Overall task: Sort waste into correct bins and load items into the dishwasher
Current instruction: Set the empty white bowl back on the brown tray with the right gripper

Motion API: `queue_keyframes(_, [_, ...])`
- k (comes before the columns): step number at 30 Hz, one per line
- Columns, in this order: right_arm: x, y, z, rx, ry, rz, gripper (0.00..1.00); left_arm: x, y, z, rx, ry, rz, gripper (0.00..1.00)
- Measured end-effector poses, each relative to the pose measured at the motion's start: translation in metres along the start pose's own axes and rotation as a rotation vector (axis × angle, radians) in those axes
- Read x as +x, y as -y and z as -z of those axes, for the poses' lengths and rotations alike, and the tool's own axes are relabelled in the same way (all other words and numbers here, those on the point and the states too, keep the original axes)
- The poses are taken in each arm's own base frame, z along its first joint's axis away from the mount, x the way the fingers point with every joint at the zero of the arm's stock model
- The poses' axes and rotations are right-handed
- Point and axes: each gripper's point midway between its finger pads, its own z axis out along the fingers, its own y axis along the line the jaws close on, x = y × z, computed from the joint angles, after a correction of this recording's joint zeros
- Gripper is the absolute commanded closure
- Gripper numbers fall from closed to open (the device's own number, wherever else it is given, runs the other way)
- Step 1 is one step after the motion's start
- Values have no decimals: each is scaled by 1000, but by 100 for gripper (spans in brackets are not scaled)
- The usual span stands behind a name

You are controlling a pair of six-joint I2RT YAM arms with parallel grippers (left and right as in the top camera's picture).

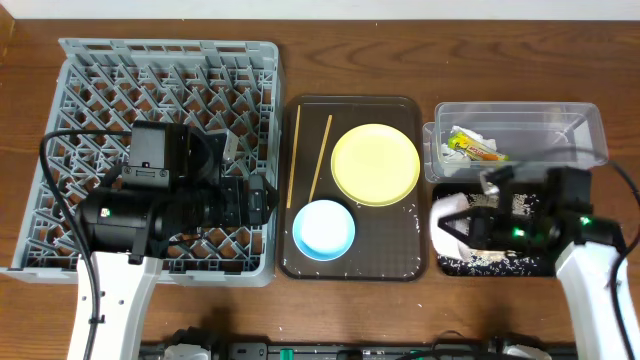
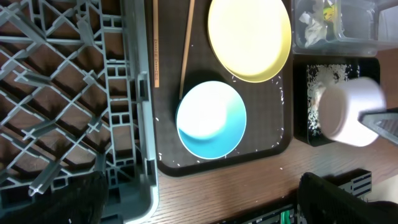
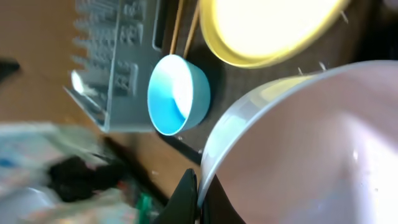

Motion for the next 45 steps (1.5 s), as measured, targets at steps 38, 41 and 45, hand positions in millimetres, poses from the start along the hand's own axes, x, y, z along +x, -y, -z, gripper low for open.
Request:
queue_keyframes(38, [-54, -87, -21, 368, 165, 218, 43, -30, 5, -38, -34, 6, -89, 12])
queue_keyframes(41, [-59, -88, -5, 360, 214, 185, 43, -32, 4, -77, -84, -72, -130, 23])
queue_keyframes(45, [-54, -83, -3, 368, 198, 156, 43, -41, 2, -134, -160, -116, -192, 31])
